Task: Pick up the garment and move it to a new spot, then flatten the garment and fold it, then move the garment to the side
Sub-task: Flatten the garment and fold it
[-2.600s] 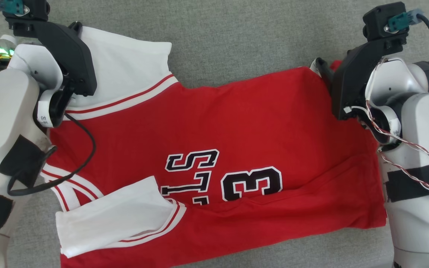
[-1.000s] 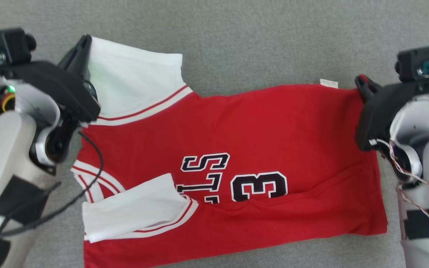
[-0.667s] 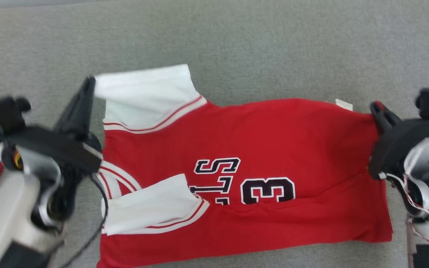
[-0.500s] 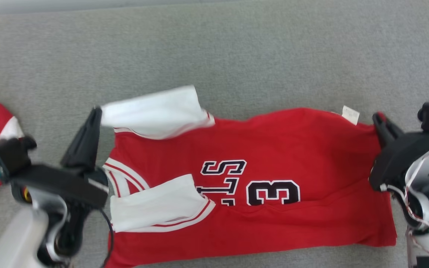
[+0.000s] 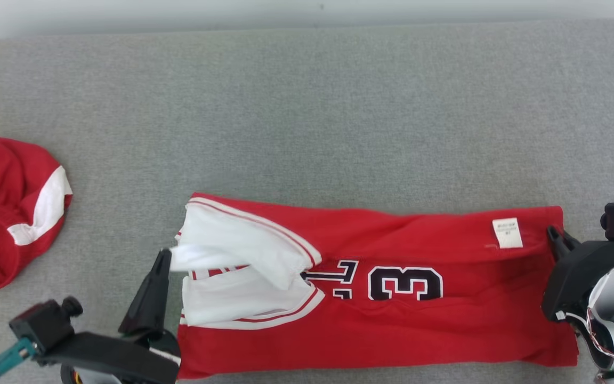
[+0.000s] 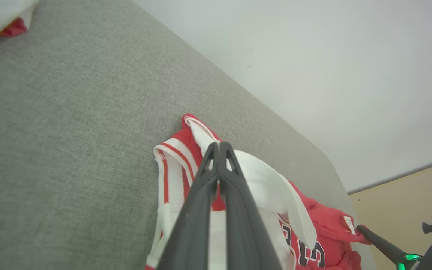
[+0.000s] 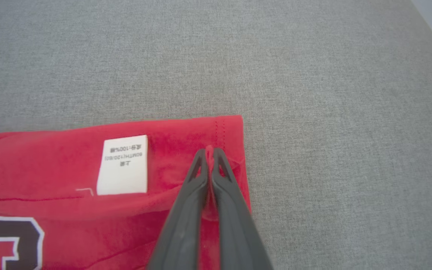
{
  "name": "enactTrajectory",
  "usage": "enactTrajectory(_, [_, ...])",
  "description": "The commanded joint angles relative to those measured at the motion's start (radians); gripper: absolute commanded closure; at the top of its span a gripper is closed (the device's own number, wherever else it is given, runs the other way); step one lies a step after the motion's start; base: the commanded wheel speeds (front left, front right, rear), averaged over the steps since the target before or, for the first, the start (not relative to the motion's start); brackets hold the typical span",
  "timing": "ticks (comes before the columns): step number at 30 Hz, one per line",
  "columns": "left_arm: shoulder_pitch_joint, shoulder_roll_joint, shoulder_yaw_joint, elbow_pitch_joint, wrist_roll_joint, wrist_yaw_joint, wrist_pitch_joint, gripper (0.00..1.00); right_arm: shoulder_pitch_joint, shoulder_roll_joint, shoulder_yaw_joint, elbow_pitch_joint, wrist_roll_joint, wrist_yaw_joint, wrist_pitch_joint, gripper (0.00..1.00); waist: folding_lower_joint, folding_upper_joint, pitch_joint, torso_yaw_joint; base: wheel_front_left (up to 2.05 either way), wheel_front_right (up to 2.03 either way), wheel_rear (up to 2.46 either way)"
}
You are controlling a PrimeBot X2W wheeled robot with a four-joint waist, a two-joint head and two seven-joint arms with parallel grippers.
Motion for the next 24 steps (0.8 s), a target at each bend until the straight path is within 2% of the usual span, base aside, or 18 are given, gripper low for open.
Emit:
enactTrajectory(1, [0.028, -0.003, 0.000, -0.005, -0.014, 0.001, -0.004, 1.00, 0.019, -0.002, -0.005, -0.006, 0.008, -0.003, 0.005, 1.00, 0.0001, 0.0001, -0.016, 0.012, 0.00, 0.00, 0.00])
enactTrajectory(12, [0.100, -0.014, -0.020, 0.026, -0.028, 0.013, 0.001, 1.00, 0.083, 0.018, -0.031, -0.045, 0.003, -0.003, 0.047, 1.00, 0.0001, 0.0001, -0.053, 0.028, 0.00, 0.00, 0.00])
enactTrajectory(13, [0.104, -0.014, -0.021, 0.033, -0.026, 0.017, 0.001, 1.00, 0.090, 0.025, -0.038, -0.048, 0.002, -0.003, 0.051, 0.96, 0.0001, 0.0001, -0.055, 0.029, 0.00, 0.00, 0.00])
enactTrajectory(14, [0.105, -0.014, -0.027, 0.039, -0.027, 0.016, 0.008, 1.00, 0.098, 0.033, -0.045, -0.048, 0.004, -0.003, 0.056, 0.53, 0.0001, 0.0001, -0.056, 0.030, 0.00, 0.00, 0.00])
enactTrajectory(15, [0.106, -0.011, -0.032, 0.048, -0.018, 0.020, 0.008, 0.53, 0.102, 0.046, -0.057, -0.050, 0.002, -0.003, 0.060, 0.00, 0.0001, 0.0001, -0.058, 0.032, 0.00, 0.00, 0.00])
enactTrajectory(16, [0.105, -0.010, -0.039, 0.059, -0.010, 0.027, 0.013, 0.00, 0.102, 0.059, -0.074, -0.053, -0.001, -0.003, 0.060, 0.00, 0.0001, 0.0001, -0.059, 0.033, 0.00, 0.00, 0.00])
enactTrajectory(24, [0.092, 0.010, -0.102, 0.125, 0.080, 0.065, 0.023, 0.00, 0.136, 0.117, -0.144, -0.109, -0.009, -0.003, 0.058, 0.00, 0.0001, 0.0001, -0.090, 0.039, 0.00, 0.00, 0.00])
